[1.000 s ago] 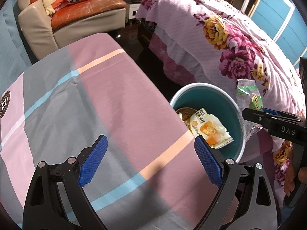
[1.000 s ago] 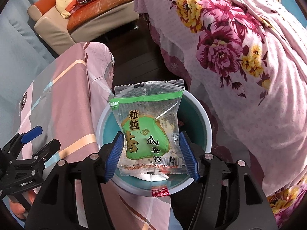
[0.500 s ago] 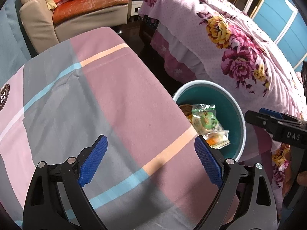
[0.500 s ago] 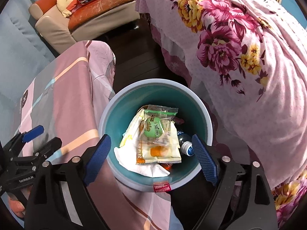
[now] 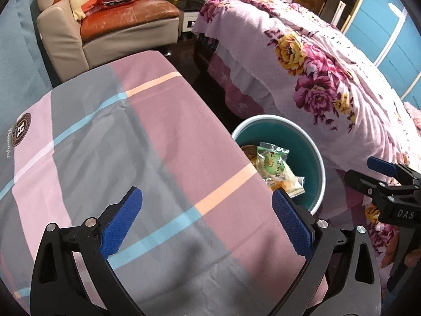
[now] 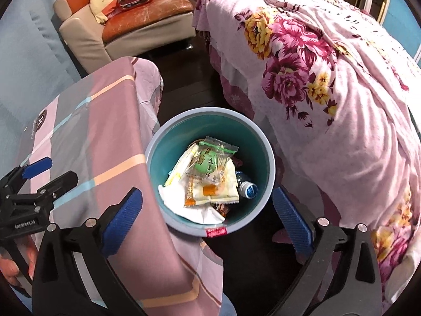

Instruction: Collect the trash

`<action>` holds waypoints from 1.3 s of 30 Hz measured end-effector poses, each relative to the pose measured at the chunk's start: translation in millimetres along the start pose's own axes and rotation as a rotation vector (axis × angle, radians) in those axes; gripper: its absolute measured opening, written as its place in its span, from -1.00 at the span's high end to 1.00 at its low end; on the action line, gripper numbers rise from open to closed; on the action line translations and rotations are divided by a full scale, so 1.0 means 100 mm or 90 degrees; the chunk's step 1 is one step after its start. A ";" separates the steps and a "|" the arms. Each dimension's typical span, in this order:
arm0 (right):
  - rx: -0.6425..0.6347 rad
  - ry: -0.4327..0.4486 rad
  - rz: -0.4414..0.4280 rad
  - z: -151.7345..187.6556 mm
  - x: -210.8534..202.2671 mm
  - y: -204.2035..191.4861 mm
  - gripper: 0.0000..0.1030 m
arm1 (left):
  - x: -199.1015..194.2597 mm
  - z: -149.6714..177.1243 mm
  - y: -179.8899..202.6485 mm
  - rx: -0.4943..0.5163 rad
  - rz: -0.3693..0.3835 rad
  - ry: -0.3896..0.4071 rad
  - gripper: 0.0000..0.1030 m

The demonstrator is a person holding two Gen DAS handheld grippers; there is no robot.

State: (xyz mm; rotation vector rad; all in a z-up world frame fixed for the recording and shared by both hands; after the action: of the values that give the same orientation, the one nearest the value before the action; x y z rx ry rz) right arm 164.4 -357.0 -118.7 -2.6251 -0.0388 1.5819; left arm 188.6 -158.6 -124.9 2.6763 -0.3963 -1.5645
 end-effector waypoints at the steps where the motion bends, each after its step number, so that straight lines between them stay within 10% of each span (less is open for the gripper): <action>1: -0.003 0.001 0.000 0.03 -0.03 -0.02 -0.86 | -0.03 0.02 0.00 -0.001 -0.001 0.001 -0.92; 39: -0.006 0.059 0.005 0.48 -0.66 -0.05 -0.86 | -0.49 0.41 0.20 0.019 -0.017 0.032 -0.92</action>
State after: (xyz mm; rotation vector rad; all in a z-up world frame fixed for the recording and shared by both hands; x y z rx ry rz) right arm 91.3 -353.9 -82.6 -2.7054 -0.0300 1.4647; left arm 126.8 -162.5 -100.5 2.7480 -0.3865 -1.5064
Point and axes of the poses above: each gripper's, at about its wrist camera, not at the fingertips, and x roughly the way its jaws point, y to its right, z to its underside, the point moved 10 cm from there along x, roughly the way its jaws point, and after that the axes turned 2 degrees about y, right-handed, at the moved point
